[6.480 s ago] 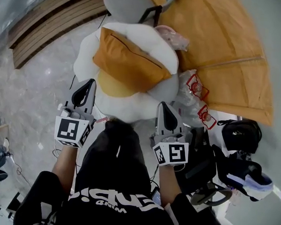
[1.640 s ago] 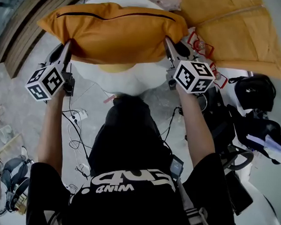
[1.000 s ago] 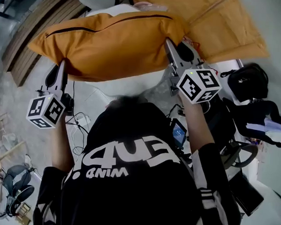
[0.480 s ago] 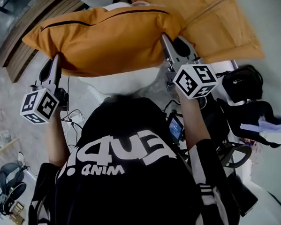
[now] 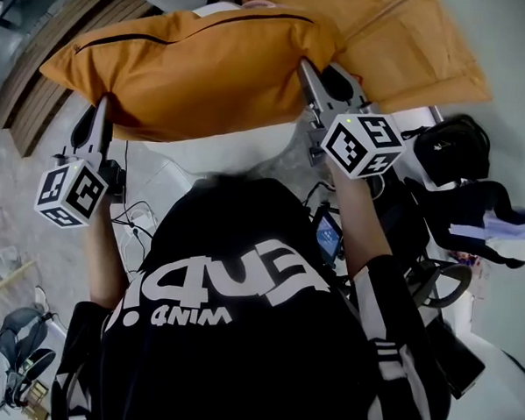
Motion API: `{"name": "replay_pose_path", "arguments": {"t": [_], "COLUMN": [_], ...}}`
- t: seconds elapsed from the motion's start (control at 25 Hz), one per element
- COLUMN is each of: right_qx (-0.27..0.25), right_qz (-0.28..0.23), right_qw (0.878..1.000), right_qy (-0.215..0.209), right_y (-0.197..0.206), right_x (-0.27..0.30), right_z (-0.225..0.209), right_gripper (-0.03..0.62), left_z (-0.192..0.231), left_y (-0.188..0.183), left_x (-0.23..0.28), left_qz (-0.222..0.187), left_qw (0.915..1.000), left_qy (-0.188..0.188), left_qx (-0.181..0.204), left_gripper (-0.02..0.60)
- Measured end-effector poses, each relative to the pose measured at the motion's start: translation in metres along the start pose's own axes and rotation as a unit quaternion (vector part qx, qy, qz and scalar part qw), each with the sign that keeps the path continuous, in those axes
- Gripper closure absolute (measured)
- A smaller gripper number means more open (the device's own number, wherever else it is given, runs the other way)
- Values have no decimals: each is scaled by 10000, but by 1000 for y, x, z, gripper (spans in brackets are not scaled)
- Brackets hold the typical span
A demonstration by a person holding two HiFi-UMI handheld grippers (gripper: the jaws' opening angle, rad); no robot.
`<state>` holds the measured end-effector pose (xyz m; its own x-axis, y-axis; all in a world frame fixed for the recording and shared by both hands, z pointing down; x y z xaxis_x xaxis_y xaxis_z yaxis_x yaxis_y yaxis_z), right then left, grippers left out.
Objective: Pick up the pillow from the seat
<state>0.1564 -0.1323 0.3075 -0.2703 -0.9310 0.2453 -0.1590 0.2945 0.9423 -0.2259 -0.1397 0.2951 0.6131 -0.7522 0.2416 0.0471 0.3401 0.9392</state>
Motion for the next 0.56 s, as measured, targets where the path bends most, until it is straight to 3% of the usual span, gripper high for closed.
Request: {"name": "replay_pose_path", "arguments": {"t": [0.56], "right_qx": [36], "right_qz": [97], "right_qw": [9999], "right_qy": [9], "right_y": [5], "right_x": [2], "right_z": [-2], "right_gripper": [519], "left_z": [0], "left_y": [2], "left_x": [1], "left_qz": [31], "left_qw": [10000], "left_qy": [-6], "left_qx": [-36], "left_gripper": [561]}}
Point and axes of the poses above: the fingertips, and each gripper's own axes: x forward along the fingers, z to its left, y out of its underside, the point moved 7 cm from there along -x, backward along the fingers, and after that the axes turned 10 degrees about y, right-handed, at the moved point
